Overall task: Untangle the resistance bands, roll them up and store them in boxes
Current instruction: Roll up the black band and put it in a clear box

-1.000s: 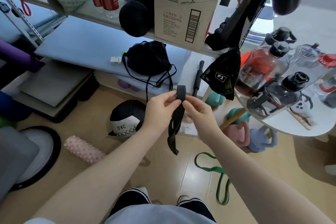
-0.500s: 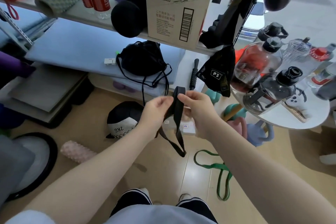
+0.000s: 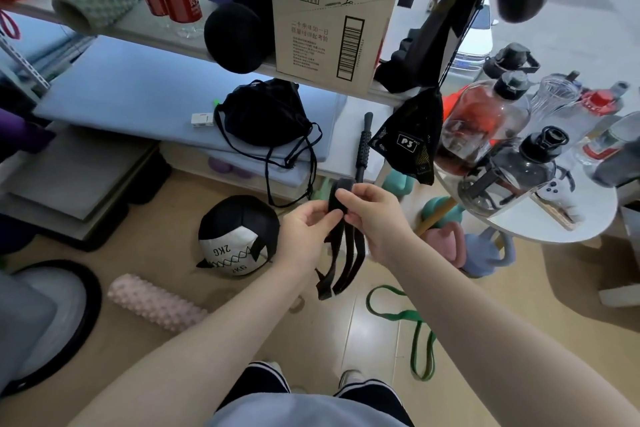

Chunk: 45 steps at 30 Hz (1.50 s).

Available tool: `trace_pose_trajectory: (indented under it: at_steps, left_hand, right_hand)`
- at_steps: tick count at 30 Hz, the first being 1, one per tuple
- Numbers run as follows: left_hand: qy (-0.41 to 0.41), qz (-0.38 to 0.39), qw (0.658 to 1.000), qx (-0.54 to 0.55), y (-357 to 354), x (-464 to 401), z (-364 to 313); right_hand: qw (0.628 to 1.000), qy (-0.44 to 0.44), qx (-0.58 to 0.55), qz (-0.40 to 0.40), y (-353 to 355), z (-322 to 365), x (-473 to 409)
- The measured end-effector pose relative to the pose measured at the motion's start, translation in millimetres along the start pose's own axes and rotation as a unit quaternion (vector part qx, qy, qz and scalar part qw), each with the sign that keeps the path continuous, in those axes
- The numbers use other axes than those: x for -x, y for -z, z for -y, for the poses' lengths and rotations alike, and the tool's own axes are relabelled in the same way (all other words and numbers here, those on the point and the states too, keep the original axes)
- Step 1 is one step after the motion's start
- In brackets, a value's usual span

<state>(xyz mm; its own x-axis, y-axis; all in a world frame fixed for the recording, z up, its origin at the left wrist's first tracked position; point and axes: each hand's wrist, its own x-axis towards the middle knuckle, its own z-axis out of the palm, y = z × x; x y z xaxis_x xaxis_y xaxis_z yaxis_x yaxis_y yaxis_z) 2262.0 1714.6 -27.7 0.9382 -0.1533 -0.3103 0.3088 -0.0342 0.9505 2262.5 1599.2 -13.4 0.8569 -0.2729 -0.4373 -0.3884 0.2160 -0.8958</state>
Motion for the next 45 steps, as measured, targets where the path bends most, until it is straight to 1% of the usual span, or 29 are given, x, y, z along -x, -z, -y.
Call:
trace_pose_trajectory:
  at_steps: [2, 3, 6, 7, 8, 10, 13, 16, 19, 22, 28, 30, 32, 36, 38, 42, 45]
  left_hand:
    - [-0.017, 0.018, 1.000, -0.001, -3.4, -2.4, -9.4]
    - [-0.022, 0.030, 0.999, 0.007, -5.0, -4.1, -15.3]
    - [0.002, 0.035, 0.998, 0.047, -7.1, -13.9, -27.9]
    - [0.015, 0.031, 0.998, 0.055, -7.3, -17.0, -31.0]
    - [0.026, 0.029, 0.997, 0.061, -7.4, -19.7, -33.2]
    - [0.044, 0.029, 0.995, 0.079, -8.1, -22.3, -37.5]
    - [0.053, 0.029, 0.993, 0.102, -8.3, -24.1, -45.2]
    - [0.046, 0.053, 0.994, 0.085, -4.4, -24.8, -43.8]
    - [0.060, 0.074, 0.994, 0.046, 2.0, -11.5, -25.7]
    - [0.057, 0.046, 0.997, 0.027, 9.7, -0.4, -2.6]
    - [-0.008, 0.005, 1.000, -0.025, 19.2, 1.2, 6.6]
    - [-0.003, -0.025, 1.000, -0.018, 19.7, -2.6, 7.0]
    - [0.018, -0.037, 0.999, 0.005, 20.0, -5.2, 8.3]
    - [0.058, 0.008, 0.996, 0.073, 20.2, 1.3, 8.0]
    - [0.061, 0.021, 0.996, 0.067, 24.6, 2.5, 8.8]
    - [0.030, 0.067, 0.997, 0.032, 32.9, 3.7, 7.7]
    - [0.006, 0.049, 0.999, -0.022, 35.1, -0.7, 3.3]
  right_hand:
    - [0.996, 0.053, 0.071, 0.001, 5.7, 2.3, 3.3]
    - [0.993, 0.071, 0.094, 0.014, 10.7, 0.8, 6.2]
    - [0.986, 0.076, 0.124, 0.082, 25.8, -17.6, 18.6]
    - [0.984, 0.078, 0.131, 0.093, 29.3, -26.1, 21.1]
    - [0.981, 0.091, 0.143, 0.092, 30.9, -32.3, 22.7]
    - [0.975, 0.124, 0.176, 0.057, 29.2, -38.2, 22.4]
    - [0.978, 0.139, 0.155, 0.015, 21.7, -33.8, 21.9]
    - [0.987, 0.126, 0.099, 0.018, 16.7, -17.6, 18.0]
    - [0.996, 0.074, 0.036, 0.018, 11.7, -2.2, 10.1]
    - [1.000, 0.015, 0.018, 0.007, 4.6, -1.1, 6.4]
    - [0.998, -0.026, -0.057, 0.014, -6.5, -1.4, 7.7]
    - [0.997, -0.039, -0.062, 0.015, -10.9, -2.7, 7.9]
    - [0.995, -0.053, -0.077, 0.015, -15.1, -2.7, 7.6]
    - [0.988, -0.086, -0.130, -0.008, -18.4, -1.0, 4.3]
    - [0.989, -0.082, -0.124, -0.001, -18.2, -1.6, 1.9]
    - [0.998, -0.045, -0.041, 0.023, -15.5, 0.2, -1.1]
    - [0.999, -0.035, 0.008, 0.032, -17.5, 0.4, -5.4]
